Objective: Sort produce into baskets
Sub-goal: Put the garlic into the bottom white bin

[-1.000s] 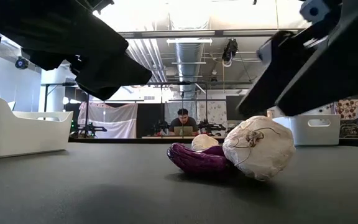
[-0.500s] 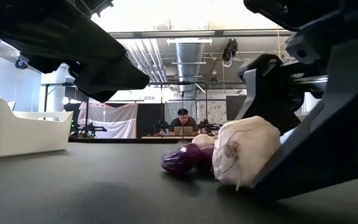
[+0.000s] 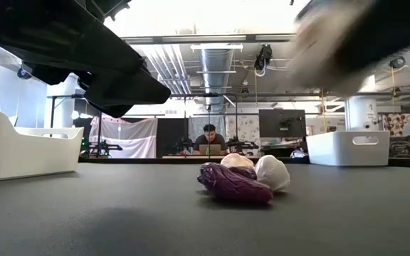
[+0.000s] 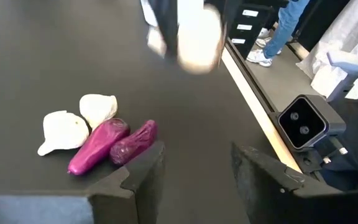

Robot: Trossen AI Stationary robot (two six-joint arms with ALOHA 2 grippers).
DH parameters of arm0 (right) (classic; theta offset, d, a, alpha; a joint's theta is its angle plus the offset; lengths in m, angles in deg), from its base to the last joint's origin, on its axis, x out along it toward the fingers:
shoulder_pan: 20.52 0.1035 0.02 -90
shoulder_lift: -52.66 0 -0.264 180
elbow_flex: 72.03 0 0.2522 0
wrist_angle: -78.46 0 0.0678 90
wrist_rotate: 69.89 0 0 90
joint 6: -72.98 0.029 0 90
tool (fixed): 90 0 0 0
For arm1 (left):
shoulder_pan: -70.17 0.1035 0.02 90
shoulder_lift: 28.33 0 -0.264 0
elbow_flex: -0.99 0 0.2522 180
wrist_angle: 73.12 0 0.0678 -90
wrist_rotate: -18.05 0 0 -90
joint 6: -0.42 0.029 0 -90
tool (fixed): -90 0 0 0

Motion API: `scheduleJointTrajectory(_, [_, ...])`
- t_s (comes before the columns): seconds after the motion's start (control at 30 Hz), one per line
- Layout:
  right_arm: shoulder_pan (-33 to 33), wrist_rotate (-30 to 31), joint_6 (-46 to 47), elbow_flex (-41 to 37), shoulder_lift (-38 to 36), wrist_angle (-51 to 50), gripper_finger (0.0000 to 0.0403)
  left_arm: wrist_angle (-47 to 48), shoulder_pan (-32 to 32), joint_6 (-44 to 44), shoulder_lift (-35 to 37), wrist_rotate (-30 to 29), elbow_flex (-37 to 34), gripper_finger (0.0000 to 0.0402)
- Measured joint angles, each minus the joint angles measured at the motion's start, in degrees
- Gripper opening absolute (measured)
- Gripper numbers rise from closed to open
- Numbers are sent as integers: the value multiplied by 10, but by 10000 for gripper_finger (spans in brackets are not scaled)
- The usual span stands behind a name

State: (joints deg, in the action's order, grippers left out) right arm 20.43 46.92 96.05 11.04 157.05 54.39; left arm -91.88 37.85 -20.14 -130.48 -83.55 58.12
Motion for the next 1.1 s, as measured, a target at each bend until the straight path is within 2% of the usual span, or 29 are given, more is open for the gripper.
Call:
scheduleJointTrajectory(0.17, [62,-2,139,47,-73,-197,171,0,0,0,0,0,0,166])
scheduleJointTrajectory(0.23, [93,-7,228,69,-100,-284,171,1,0,0,0,0,0,166])
scheduleJointTrajectory(0.33, [139,-48,383,83,-126,-406,171,-1,0,0,0,0,0,166])
scheduleJointTrajectory(0.43, [184,-86,525,80,-137,-479,171,-7,1,0,0,0,0,166])
scheduleJointTrajectory(0.53, [216,-118,611,63,-134,-506,171,-9,1,0,0,0,0,166])
scheduleJointTrajectory(0.67, [229,-134,653,43,-111,-507,171,-9,2,0,0,-11,0,166])
scheduleJointTrajectory(0.93, [229,-138,644,36,-56,-503,172,-14,3,0,0,-14,0,166])
scheduleJointTrajectory(1.1, [229,-139,657,35,-33,-503,194,-14,3,0,0,-14,0,166])
